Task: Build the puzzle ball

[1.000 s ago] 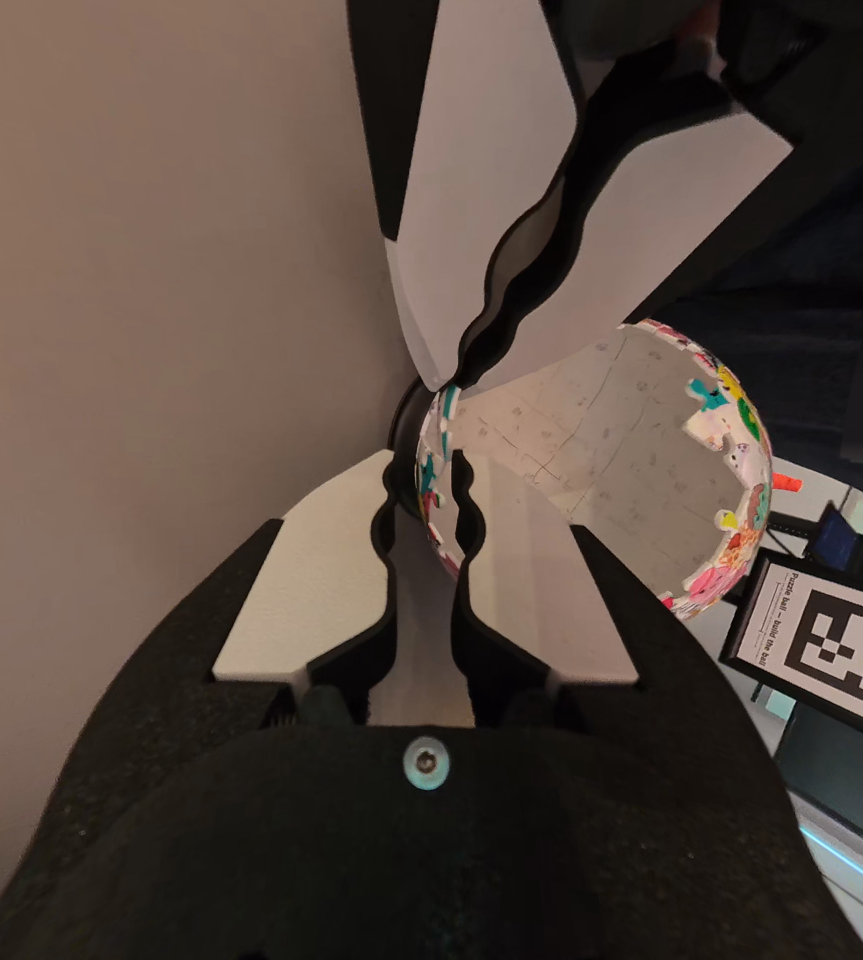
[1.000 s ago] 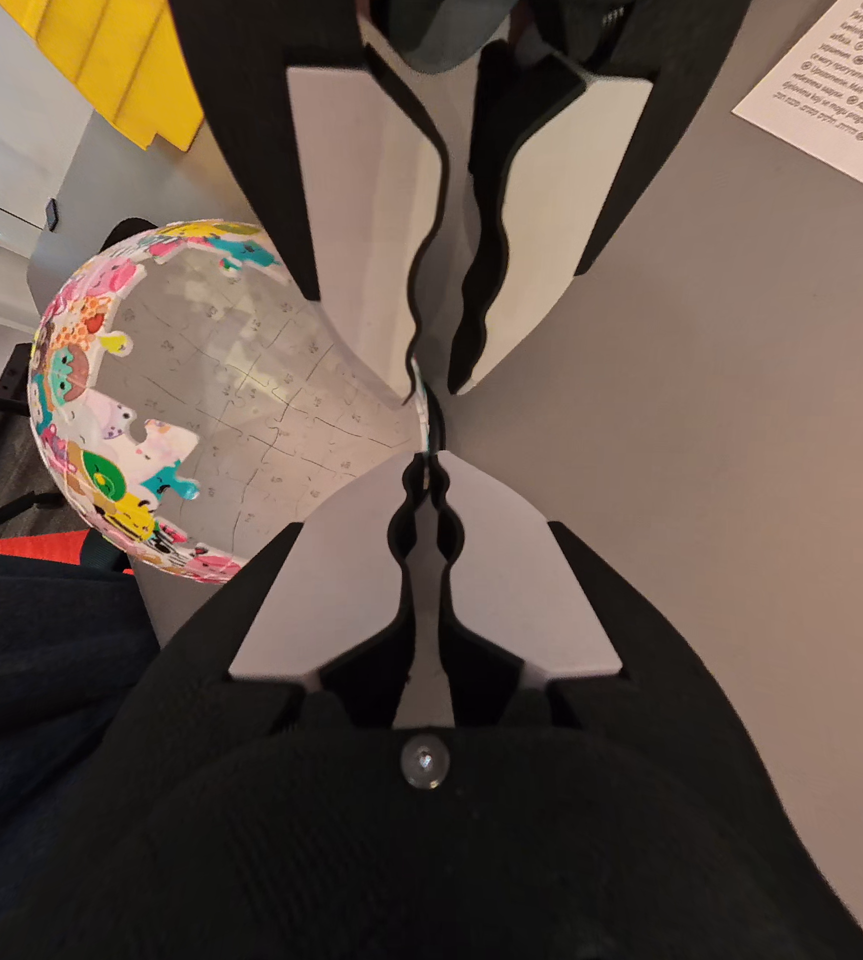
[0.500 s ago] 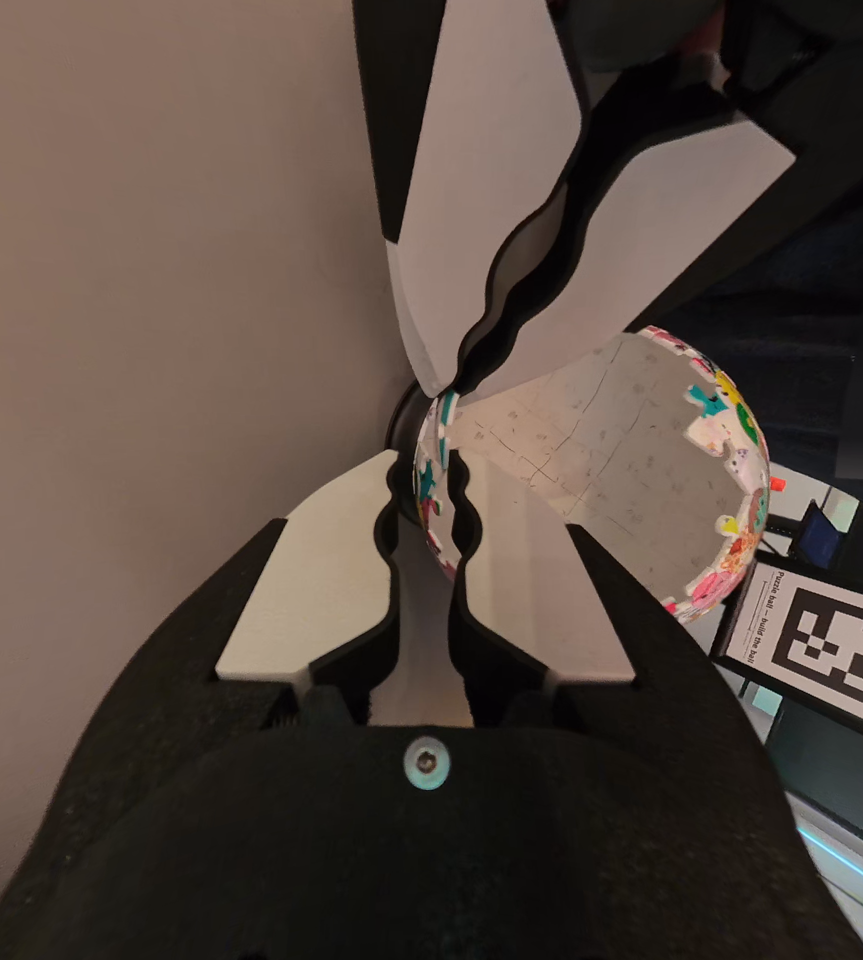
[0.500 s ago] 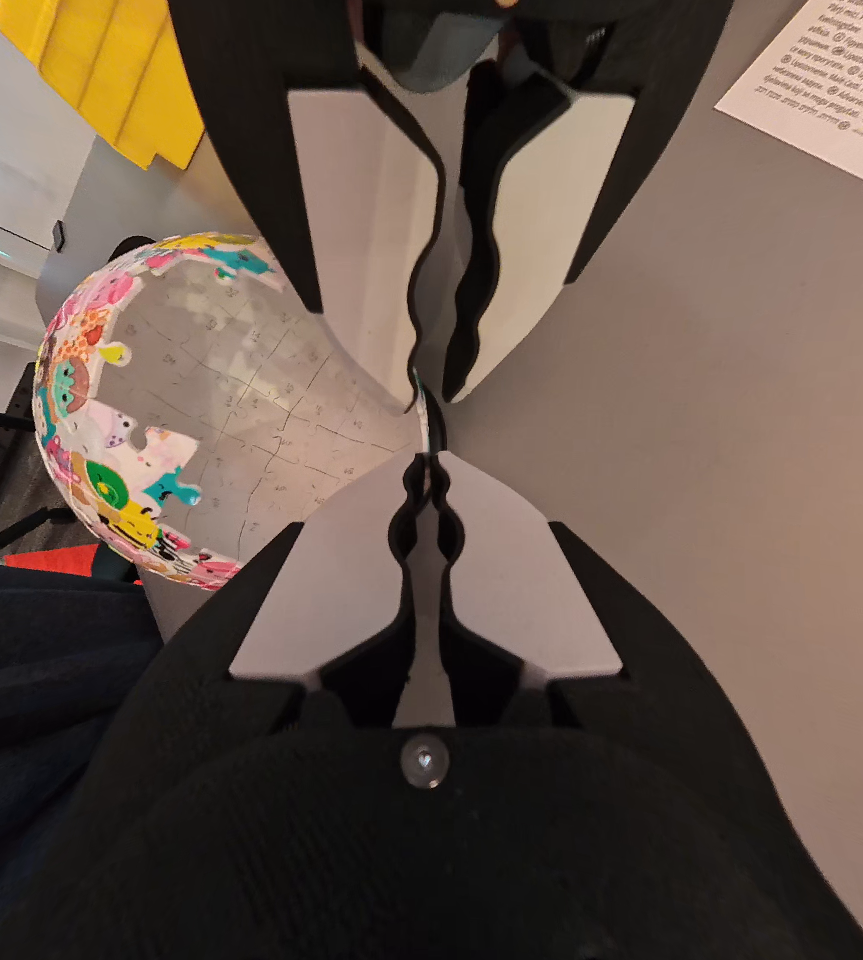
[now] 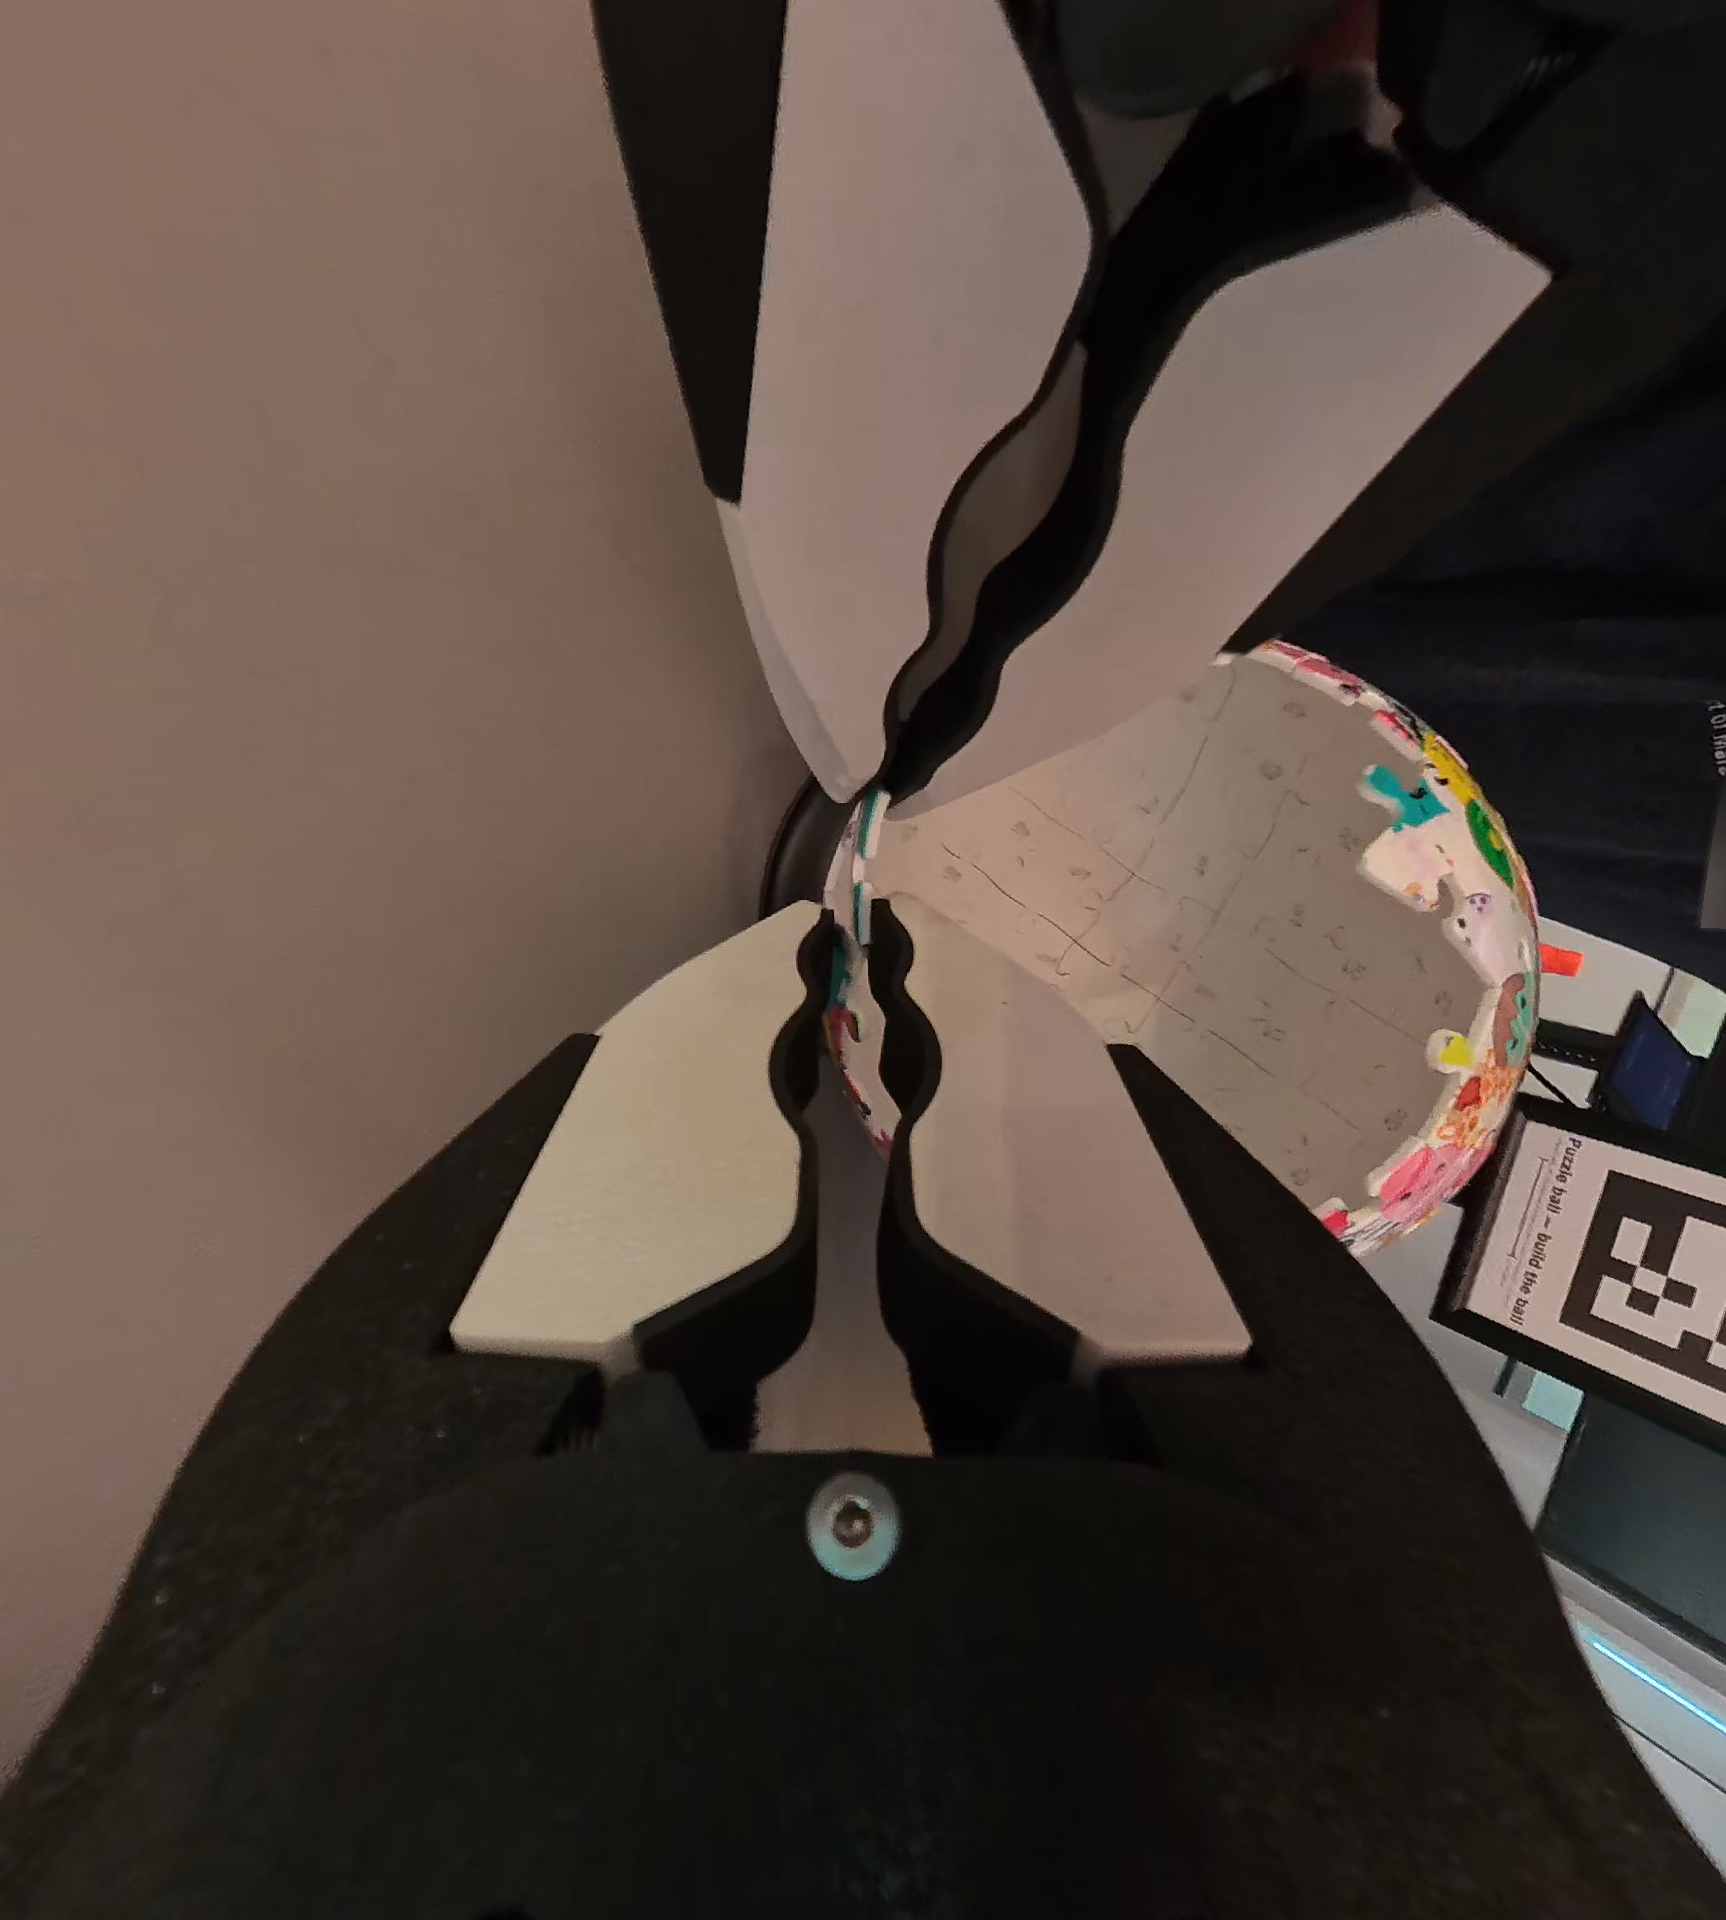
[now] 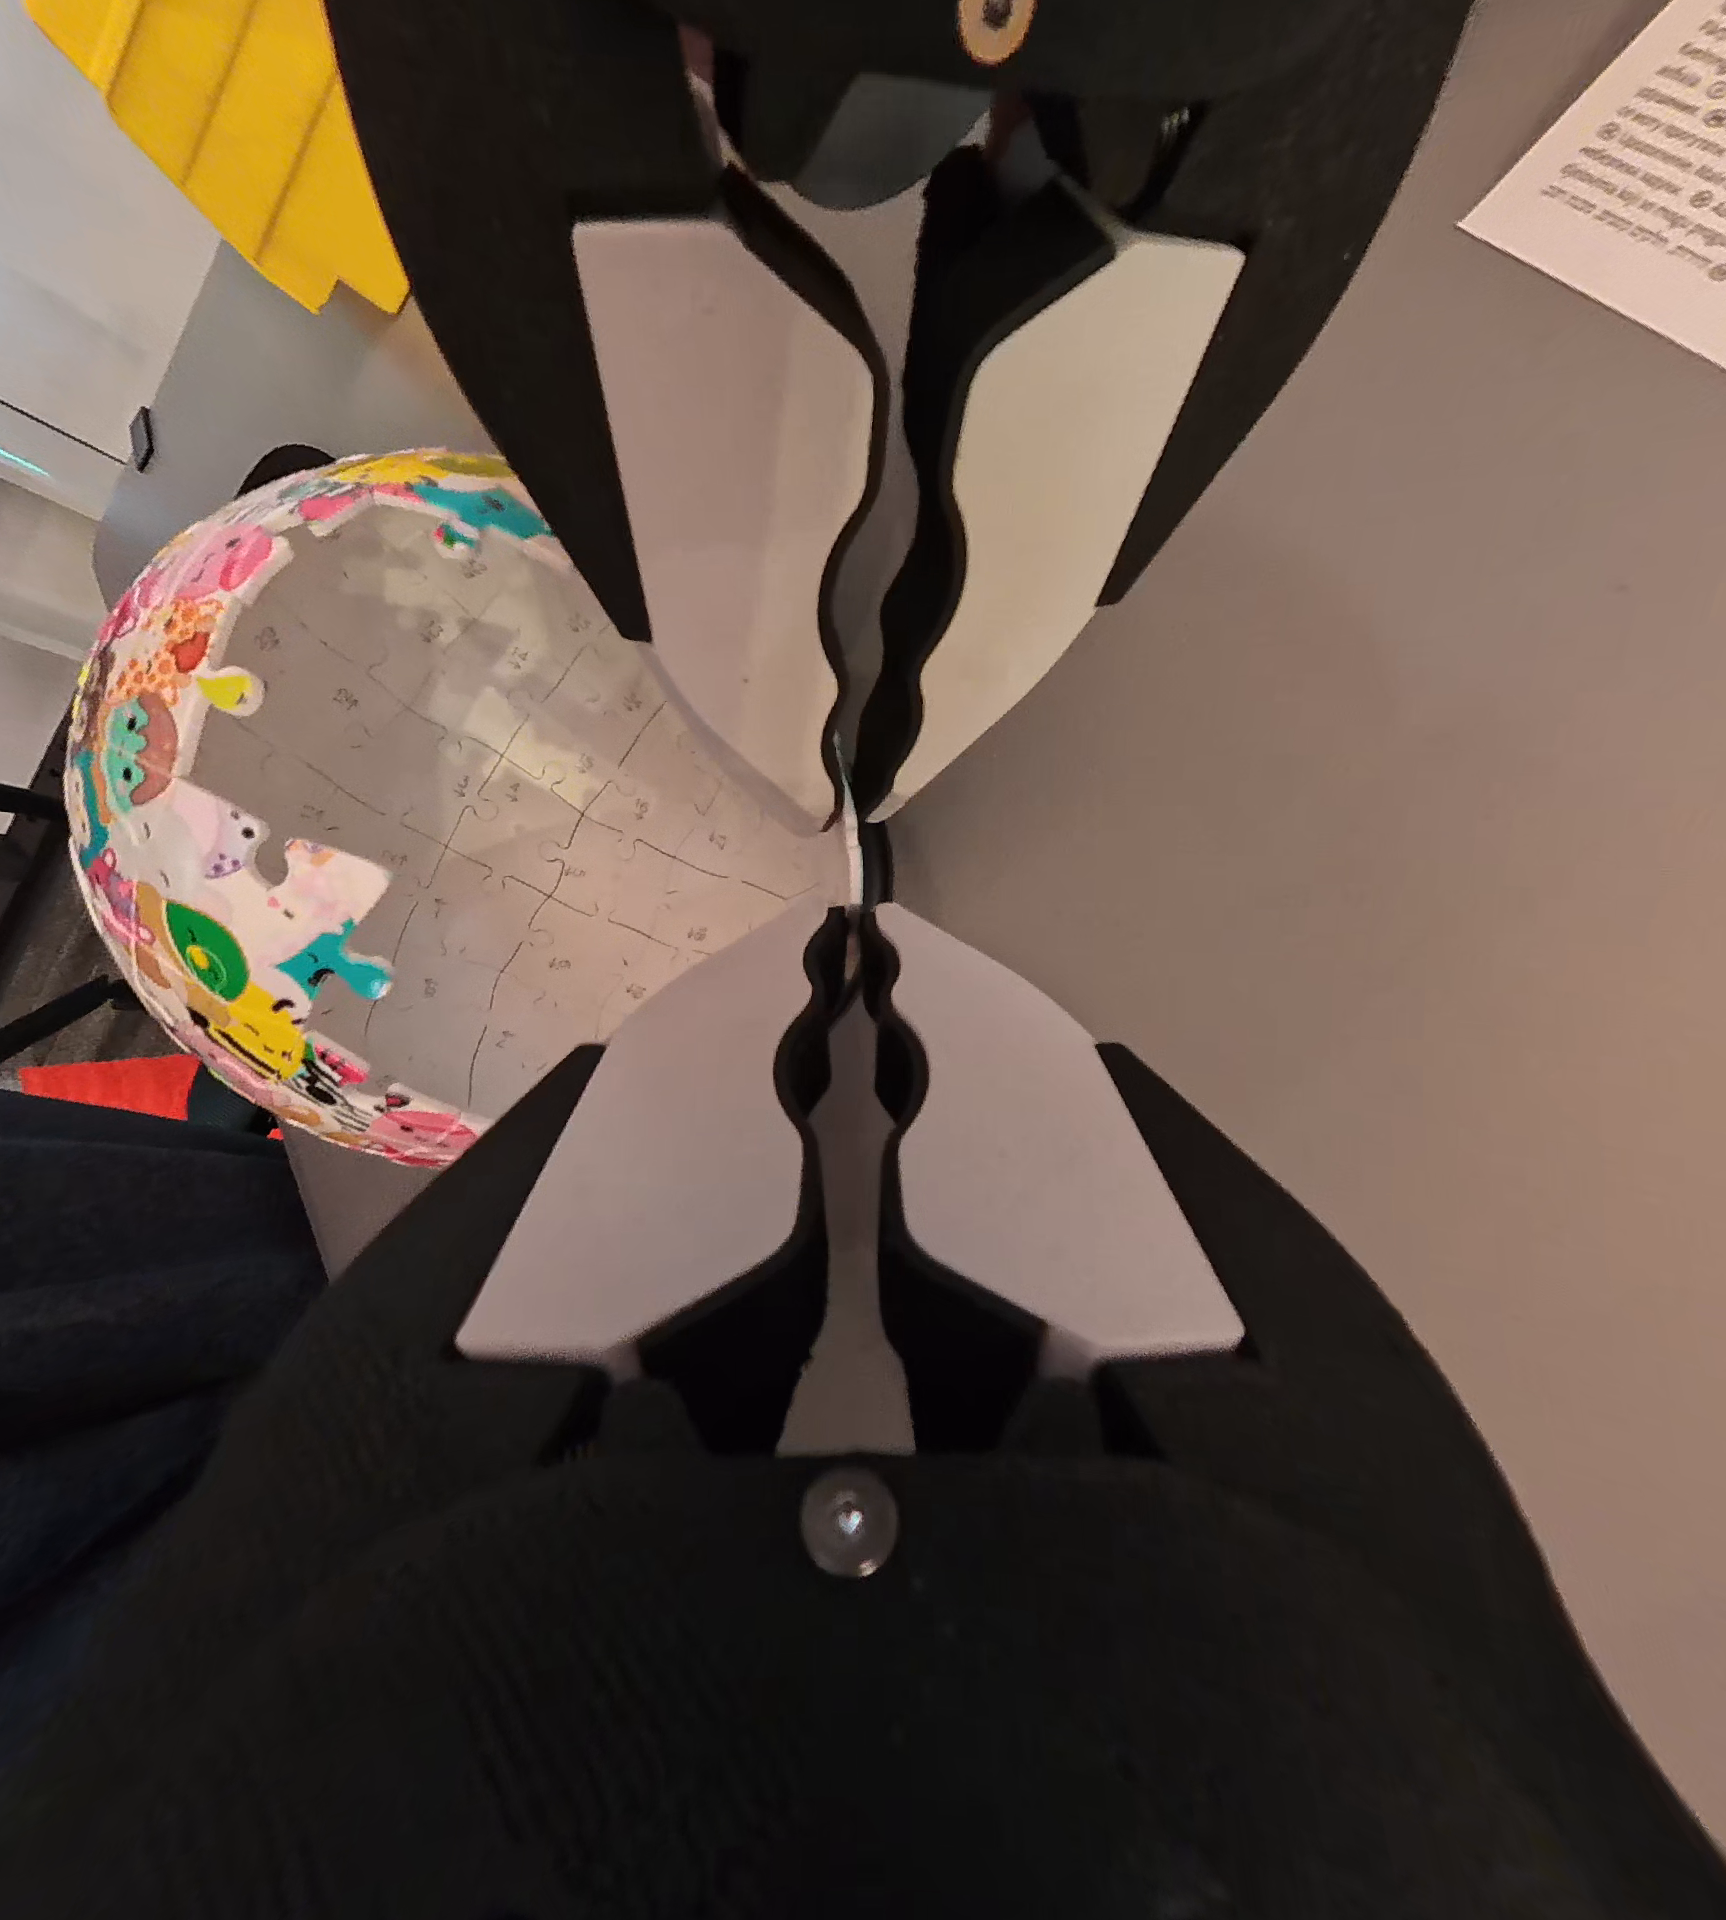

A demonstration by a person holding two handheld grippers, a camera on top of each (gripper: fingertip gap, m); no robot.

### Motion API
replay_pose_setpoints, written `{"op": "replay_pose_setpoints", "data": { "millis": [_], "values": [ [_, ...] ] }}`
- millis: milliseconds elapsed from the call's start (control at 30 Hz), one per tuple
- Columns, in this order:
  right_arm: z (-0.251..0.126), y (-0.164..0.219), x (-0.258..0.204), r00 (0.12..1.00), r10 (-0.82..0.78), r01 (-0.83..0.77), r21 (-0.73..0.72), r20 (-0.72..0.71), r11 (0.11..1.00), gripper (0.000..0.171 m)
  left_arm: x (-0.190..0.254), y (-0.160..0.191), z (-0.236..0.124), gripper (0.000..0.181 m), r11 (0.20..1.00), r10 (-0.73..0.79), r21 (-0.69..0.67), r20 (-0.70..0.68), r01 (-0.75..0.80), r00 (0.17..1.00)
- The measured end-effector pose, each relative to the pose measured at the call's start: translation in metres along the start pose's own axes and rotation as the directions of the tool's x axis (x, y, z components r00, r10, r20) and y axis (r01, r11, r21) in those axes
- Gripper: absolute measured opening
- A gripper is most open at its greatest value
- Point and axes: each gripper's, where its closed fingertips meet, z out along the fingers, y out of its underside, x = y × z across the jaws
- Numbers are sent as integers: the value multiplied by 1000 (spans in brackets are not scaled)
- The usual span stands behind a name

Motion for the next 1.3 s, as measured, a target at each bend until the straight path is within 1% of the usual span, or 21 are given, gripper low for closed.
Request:
{"op": "replay_pose_setpoints", "data": {
  "millis": [33,167,200,233,300,400,533,633,667,767,833,900,967,1067,1100,1167,1233,1267,1300],
  "values": [
    [-1,0,0,1000,-3,3,-2,3,1000,4,0,0,0,6,1000,3,2,5,-3,1000],
    [-7,-1,2,999,18,-19,12,39,1000,5,-1,2,1,5,1000,10,1,20,-10,1000],
    [-10,-4,2,998,23,-25,29,59,999,5,-1,3,1,5,1000,9,2,19,-9,1000],
    [-11,-6,-1,996,27,-31,45,90,999,1,-1,3,1,5,1000,9,4,19,-9,1000],
    [-9,-5,-4,991,37,-43,42,125,998,1,-1,3,1,5,1000,8,9,18,-8,1000],
    [-4,2,-2,994,26,-26,-7,105,1000,1,-1,3,1,5,1000,4,15,9,-4,1000],
    [-9,1,10,996,60,-60,10,67,998,1,1,4,-2,7,1000,-16,24,-13,17,1000],
    [-15,-1,19,997,61,-62,32,51,998,1,3,1,-7,21,998,-29,57,-20,30,999],
    [-17,-2,22,997,59,-61,39,45,997,4,3,-1,-11,25,996,-32,81,-15,33,999],
    [-19,1,31,1000,-26,26,13,6,1000,11,6,-18,-34,28,972,-32,234,4,31,999],
    [-16,6,34,992,-125,124,-29,-12,992,11,10,-25,-57,28,938,-25,346,49,6,998],
    [-11,9,35,979,-204,203,-52,-10,978,15,19,-24,-84,27,887,-20,460,134,-44,991],
    [-7,12,30,965,-261,262,-71,22,963,19,33,-15,-108,26,817,-49,571,218,-87,975],
    [-7,18,29,940,-340,341,-99,29,935,24,68,9,-126,26,684,-116,709,336,-170,935],
    [-8,21,29,932,-362,364,-111,34,925,26,78,19,-125,28,642,-159,742,376,-193,913],
    [-10,29,30,916,-399,400,-153,42,904,30,94,42,-114,45,570,-273,787,452,-235,849],
    [-13,35,31,900,-433,434,-169,48,885,44,112,59,-89,70,509,-368,821,480,-259,797],
    [-14,38,27,892,-447,452,-164,69,877,47,119,64,-77,79,463,-411,842,482,-278,774],
    [-16,39,21,884,-456,467,-150,99,872,49,125,67,-65,83,413,-454,857,488,-309,746]
  ]
}}
